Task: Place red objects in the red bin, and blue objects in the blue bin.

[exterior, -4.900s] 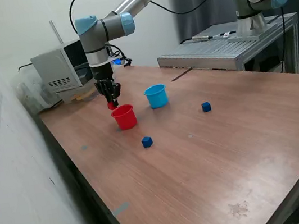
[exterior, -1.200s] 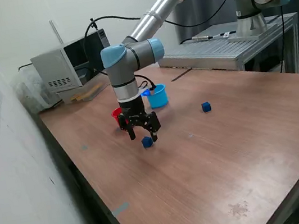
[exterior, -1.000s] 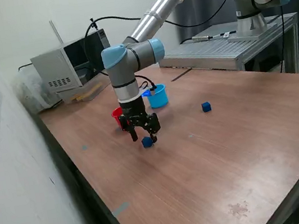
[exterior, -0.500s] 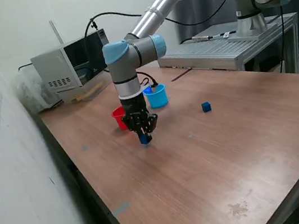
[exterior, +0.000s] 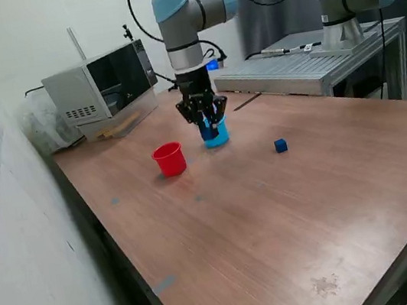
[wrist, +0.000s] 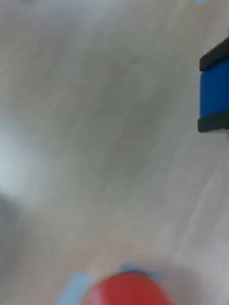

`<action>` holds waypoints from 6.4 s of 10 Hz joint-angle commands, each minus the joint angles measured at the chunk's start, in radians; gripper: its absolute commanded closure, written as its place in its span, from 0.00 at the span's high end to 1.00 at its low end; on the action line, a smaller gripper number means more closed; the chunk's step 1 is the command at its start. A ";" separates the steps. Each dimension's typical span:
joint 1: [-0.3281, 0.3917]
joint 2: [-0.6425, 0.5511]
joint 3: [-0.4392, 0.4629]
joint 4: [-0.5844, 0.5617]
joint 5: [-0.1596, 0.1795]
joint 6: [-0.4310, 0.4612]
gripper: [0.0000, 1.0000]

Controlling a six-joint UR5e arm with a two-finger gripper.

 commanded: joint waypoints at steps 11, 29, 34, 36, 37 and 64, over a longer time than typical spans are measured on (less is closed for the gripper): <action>-0.289 -0.188 0.318 -0.035 -0.031 -0.010 0.00; 0.053 -0.241 0.435 -0.032 -0.012 -0.015 1.00; 0.099 -0.196 0.380 -0.033 0.034 -0.388 1.00; 0.117 -0.162 0.363 -0.044 0.083 -0.483 1.00; 0.131 -0.151 0.360 -0.073 0.086 -0.498 1.00; 0.075 -0.056 0.389 -0.214 0.042 -0.500 0.00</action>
